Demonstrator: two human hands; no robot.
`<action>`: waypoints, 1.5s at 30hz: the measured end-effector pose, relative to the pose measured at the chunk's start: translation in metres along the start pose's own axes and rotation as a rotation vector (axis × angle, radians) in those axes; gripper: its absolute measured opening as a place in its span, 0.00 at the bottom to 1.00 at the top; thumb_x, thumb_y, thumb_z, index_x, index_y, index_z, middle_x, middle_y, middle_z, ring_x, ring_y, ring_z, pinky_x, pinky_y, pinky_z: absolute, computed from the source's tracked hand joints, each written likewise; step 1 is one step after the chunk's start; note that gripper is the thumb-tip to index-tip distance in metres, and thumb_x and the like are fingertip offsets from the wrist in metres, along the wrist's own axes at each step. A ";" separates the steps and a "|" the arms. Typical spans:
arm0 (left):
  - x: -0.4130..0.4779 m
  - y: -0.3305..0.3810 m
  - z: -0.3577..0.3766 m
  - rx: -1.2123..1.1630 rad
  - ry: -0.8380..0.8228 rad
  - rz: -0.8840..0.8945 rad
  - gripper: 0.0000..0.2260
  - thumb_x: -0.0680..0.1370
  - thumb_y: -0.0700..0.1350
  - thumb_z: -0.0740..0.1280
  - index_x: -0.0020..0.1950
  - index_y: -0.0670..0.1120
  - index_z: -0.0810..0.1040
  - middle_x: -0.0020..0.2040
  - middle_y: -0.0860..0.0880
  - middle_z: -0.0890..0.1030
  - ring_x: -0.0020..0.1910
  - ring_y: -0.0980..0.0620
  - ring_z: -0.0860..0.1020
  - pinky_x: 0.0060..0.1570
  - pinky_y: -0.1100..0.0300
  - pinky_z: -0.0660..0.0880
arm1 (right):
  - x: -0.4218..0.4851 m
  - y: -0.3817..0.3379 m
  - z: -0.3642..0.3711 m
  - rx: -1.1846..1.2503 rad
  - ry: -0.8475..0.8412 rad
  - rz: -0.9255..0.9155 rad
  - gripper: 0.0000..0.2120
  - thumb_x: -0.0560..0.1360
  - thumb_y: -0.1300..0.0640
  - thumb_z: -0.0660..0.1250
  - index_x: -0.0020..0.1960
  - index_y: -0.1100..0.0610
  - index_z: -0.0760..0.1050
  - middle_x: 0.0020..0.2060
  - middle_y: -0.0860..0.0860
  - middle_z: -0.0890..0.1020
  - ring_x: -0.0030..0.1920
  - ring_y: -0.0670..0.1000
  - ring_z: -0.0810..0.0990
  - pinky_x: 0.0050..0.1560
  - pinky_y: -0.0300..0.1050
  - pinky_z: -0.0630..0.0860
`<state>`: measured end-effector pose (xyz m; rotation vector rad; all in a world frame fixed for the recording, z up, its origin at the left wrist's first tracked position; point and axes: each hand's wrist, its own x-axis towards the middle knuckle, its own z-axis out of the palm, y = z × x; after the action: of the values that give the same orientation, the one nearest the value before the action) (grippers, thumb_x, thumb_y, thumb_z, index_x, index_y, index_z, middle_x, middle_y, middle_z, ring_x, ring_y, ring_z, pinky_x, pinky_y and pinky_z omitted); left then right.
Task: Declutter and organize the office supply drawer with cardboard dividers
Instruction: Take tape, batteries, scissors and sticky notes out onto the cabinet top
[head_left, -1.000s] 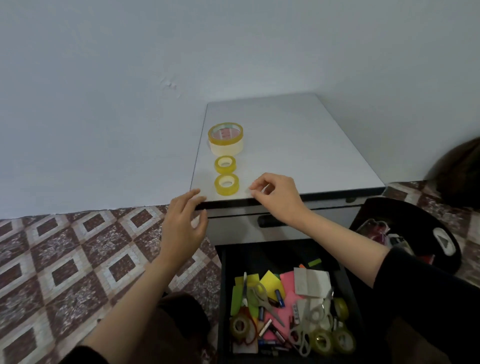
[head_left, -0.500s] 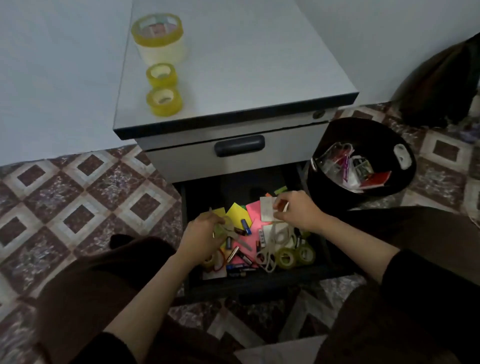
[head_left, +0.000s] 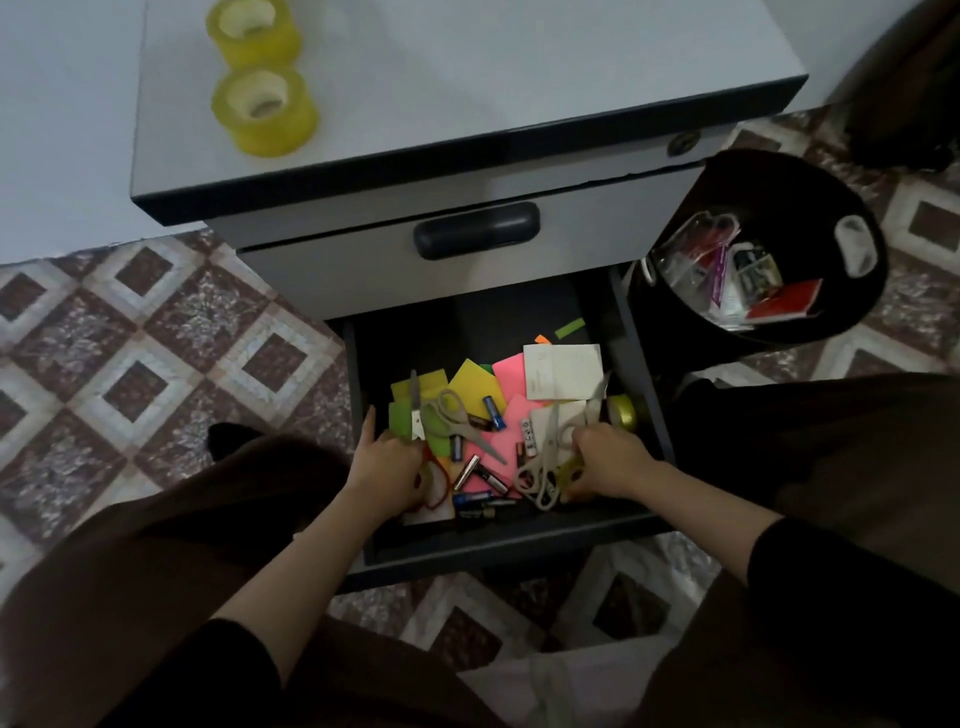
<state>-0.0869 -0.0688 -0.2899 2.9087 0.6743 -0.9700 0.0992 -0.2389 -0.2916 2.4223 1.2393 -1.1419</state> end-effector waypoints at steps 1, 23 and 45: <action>0.000 0.001 0.001 0.009 0.004 -0.004 0.16 0.75 0.51 0.61 0.62 0.49 0.73 0.54 0.49 0.79 0.59 0.49 0.73 0.72 0.45 0.40 | 0.001 -0.002 0.000 -0.033 0.006 0.009 0.25 0.67 0.43 0.74 0.55 0.58 0.73 0.54 0.54 0.77 0.54 0.53 0.77 0.42 0.43 0.71; -0.016 -0.003 -0.028 -0.421 0.288 -0.110 0.25 0.75 0.54 0.65 0.69 0.45 0.67 0.65 0.46 0.70 0.64 0.48 0.71 0.71 0.48 0.54 | -0.011 -0.029 -0.037 0.313 0.232 -0.122 0.26 0.67 0.54 0.73 0.63 0.59 0.72 0.56 0.56 0.72 0.55 0.56 0.74 0.53 0.46 0.75; -0.078 -0.062 -0.233 -0.617 1.062 0.098 0.31 0.68 0.61 0.63 0.64 0.42 0.74 0.54 0.44 0.75 0.52 0.47 0.75 0.55 0.46 0.74 | -0.093 -0.081 -0.232 0.649 0.883 -0.524 0.21 0.65 0.58 0.76 0.56 0.55 0.75 0.50 0.52 0.77 0.43 0.47 0.74 0.47 0.39 0.73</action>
<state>-0.0350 -0.0120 -0.0487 2.6045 0.6300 0.7681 0.1322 -0.1338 -0.0532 3.4128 2.1041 -0.5787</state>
